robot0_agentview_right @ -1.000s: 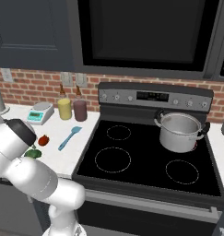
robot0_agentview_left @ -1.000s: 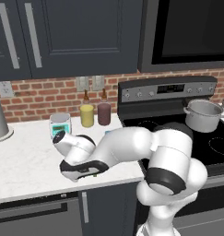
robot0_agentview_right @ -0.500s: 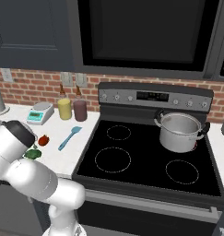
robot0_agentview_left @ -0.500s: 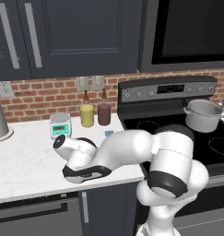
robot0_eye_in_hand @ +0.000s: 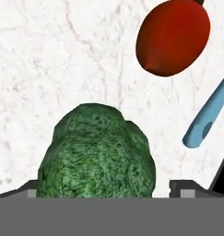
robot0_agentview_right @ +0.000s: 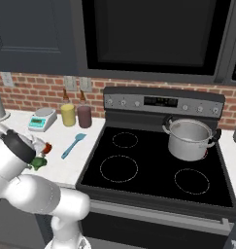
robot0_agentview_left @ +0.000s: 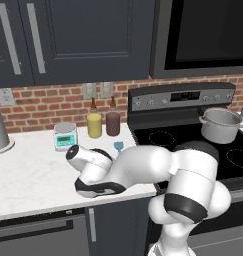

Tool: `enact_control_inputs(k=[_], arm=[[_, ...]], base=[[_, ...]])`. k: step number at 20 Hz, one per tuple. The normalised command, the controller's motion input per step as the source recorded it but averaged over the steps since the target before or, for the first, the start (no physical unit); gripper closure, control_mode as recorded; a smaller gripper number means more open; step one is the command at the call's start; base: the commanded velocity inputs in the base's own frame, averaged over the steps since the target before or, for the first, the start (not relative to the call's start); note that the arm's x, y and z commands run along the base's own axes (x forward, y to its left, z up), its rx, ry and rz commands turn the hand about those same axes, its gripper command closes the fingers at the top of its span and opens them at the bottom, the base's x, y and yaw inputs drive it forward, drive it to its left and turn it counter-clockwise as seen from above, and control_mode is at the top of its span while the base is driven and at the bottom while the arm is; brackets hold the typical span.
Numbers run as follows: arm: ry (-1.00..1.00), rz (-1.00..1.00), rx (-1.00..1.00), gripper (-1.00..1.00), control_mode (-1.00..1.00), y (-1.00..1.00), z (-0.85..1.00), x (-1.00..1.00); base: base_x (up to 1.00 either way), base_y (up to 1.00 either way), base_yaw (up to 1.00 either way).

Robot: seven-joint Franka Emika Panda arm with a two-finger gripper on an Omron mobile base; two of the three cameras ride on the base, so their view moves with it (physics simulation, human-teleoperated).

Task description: Put the broccoli and tomato in the pot. Retrieve the spatula and lightly stir the vegetables in the pot.

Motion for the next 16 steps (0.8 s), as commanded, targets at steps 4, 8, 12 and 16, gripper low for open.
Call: enact_control_inputs(k=[4, 8, 12, 16], arm=[[0.0, 0.02, 0.01, 1.0, -1.0, -0.21, -0.04, 0.02], [0.0, 0.05, 0.08, 1.0, -1.0, -0.19, -0.01, 0.01], [0.0, 0.06, 0.14, 1.0, -1.0, -0.16, 0.0, 0.0], [-0.06, 0.09, 0.2, 1.0, -1.0, -0.17, 0.34, -0.14]], base=[[0.0, 0.0, 0.0], [0.0, 0.0, 0.0], [0.0, 0.0, 0.0], [0.0, 0.0, 0.0]])
